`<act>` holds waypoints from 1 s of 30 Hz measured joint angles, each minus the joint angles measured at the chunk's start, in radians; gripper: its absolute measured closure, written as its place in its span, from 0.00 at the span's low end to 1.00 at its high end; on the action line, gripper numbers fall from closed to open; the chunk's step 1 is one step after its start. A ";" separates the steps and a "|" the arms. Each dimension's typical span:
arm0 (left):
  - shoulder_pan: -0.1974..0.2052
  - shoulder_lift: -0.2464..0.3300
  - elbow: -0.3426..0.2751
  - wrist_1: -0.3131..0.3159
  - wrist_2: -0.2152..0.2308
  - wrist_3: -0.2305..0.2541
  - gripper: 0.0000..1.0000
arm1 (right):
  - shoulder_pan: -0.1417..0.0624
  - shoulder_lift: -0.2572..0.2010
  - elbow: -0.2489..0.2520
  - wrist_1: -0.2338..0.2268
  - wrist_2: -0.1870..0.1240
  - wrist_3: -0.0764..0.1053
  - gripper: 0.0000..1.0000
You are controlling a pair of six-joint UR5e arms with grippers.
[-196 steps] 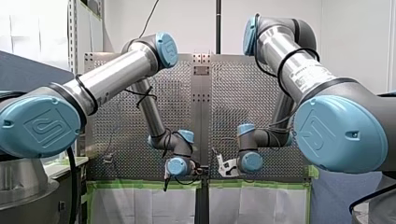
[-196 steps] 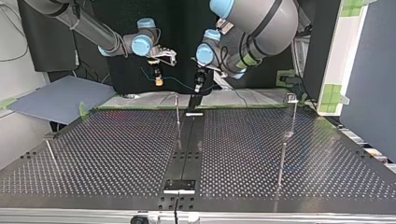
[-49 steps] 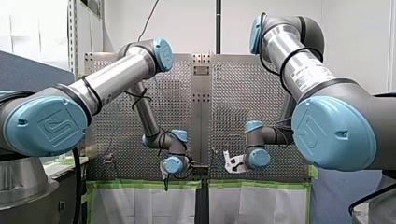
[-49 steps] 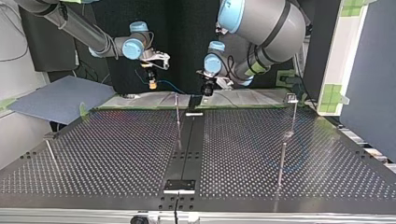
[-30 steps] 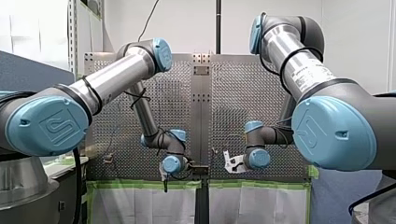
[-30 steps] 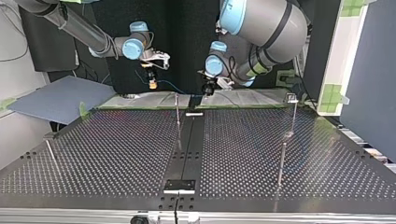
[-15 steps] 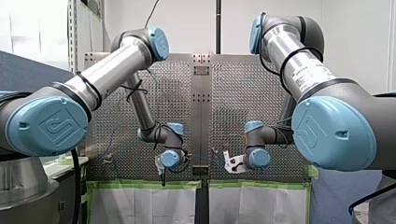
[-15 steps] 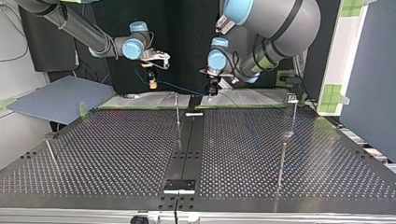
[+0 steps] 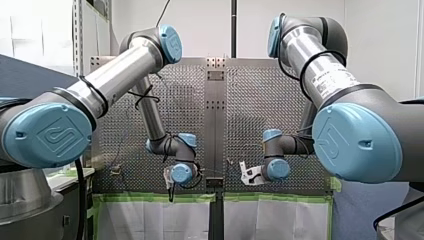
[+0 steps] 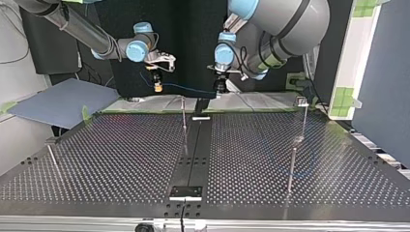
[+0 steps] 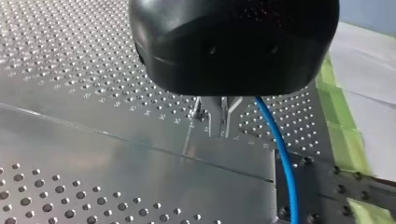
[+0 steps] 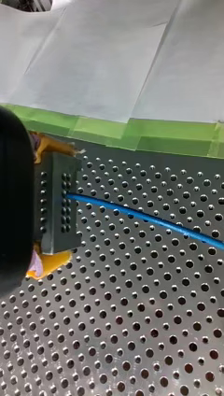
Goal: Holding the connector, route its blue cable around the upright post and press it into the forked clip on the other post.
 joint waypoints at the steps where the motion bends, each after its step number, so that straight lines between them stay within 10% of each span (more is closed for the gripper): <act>1: -0.003 0.000 -0.005 0.005 -0.004 0.002 1.00 | 0.000 -0.001 0.000 0.000 0.000 0.000 1.00; 30: -0.126 0.048 -0.029 0.020 -0.081 0.056 1.00 | -0.064 -0.079 0.008 0.001 -0.001 0.057 1.00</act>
